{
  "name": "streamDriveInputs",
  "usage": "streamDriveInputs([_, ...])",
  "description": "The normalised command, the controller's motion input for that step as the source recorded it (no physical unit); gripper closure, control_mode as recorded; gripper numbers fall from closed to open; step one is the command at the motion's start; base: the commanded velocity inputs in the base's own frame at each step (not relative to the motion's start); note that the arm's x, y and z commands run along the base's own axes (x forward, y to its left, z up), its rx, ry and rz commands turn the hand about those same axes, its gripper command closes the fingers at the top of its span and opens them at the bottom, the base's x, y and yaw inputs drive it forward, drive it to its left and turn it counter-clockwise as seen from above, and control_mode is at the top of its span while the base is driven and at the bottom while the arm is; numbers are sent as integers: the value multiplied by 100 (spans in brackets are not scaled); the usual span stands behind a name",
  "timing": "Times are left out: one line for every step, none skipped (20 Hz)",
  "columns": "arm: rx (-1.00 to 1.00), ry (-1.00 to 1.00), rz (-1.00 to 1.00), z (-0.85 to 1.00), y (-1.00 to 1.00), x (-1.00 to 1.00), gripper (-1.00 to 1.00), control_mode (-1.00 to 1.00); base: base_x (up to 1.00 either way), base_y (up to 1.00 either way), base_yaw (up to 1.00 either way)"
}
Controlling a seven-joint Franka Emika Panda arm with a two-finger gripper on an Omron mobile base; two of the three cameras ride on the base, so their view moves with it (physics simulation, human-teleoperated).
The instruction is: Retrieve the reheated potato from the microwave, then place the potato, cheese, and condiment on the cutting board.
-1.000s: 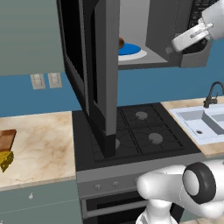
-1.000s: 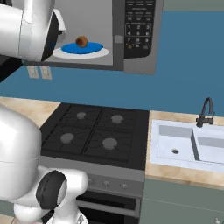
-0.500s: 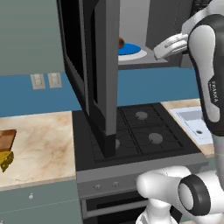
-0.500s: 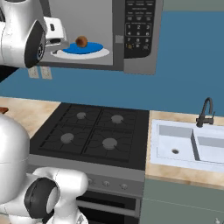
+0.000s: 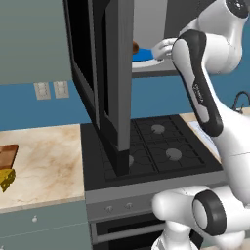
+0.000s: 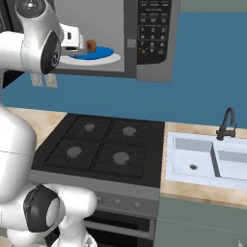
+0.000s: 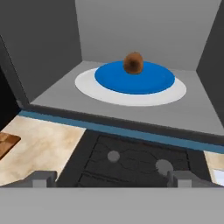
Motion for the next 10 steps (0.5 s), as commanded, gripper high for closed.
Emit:
streamDriveInputs([3, 0, -11, 0, 0, 83, -100, -100, 0, 0, 0])
streamDriveInputs([2, 0, -10, 0, 0, 81, -100, -100, 0, 0, 0])
streamDriveInputs([2, 0, -9, 0, 0, 81, -100, -100, 0, 0, 0])
streamDriveInputs([2, 0, -7, 0, 0, 76, -100, -100, 0, 0, 0])
streamDriveInputs([2, 0, -5, 0, 0, 74, -100, -100, 0, 0, 0])
streamDriveInputs([2, 0, -5, 0, 0, 79, -100, -100, 0, 0, 0])
streamDriveInputs([1, 0, -4, 0, 4, 76, -100, -100, 0, 0, 0])
streamDriveInputs([1, 0, -3, 0, 7, 78, -100, -100, 0, 0, 0])
streamDriveInputs([0, 0, -3, 0, 5, 79, -100, -100, 0, 0, 0])
streamDriveInputs([0, 0, -2, 0, 4, 79, -100, -100, 0, 0, 0])
